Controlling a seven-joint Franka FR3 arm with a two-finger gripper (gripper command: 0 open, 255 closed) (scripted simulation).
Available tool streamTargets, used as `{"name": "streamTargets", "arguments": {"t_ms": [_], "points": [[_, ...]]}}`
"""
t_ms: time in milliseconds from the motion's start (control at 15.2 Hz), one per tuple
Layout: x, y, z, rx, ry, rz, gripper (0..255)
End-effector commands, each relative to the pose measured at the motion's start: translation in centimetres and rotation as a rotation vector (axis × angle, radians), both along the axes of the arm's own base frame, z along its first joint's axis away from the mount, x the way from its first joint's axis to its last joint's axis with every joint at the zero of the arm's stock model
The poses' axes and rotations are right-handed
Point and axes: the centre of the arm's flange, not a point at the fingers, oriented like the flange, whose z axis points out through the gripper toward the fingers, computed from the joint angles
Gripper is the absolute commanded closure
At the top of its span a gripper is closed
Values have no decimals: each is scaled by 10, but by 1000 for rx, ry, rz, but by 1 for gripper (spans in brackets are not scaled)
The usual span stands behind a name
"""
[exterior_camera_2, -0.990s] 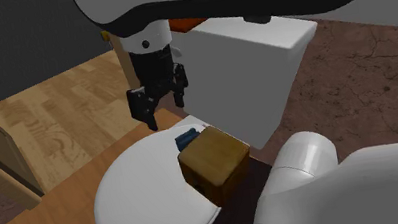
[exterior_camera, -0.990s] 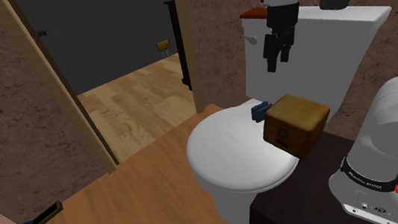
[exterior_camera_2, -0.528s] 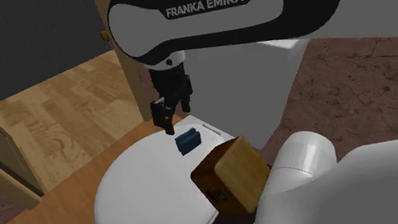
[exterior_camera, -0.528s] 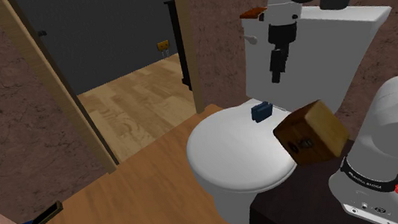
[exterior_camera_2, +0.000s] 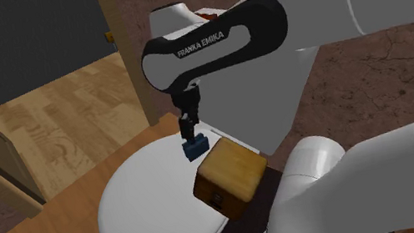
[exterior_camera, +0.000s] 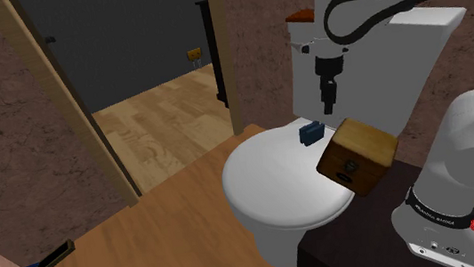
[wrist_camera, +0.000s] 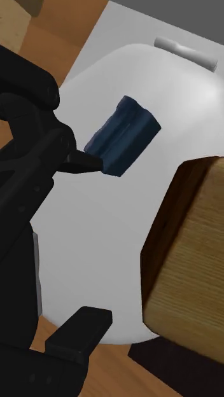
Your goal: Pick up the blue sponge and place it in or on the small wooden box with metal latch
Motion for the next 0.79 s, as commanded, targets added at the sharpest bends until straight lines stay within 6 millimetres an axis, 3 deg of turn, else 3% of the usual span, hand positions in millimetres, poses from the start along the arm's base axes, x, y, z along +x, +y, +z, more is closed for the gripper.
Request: {"name": "streamTargets", "arguments": {"t_ms": [0, 726], "points": [[9, -11, -22, 3, -9, 86, 0], [76, -53, -137, 22, -38, 510, 0]]}}
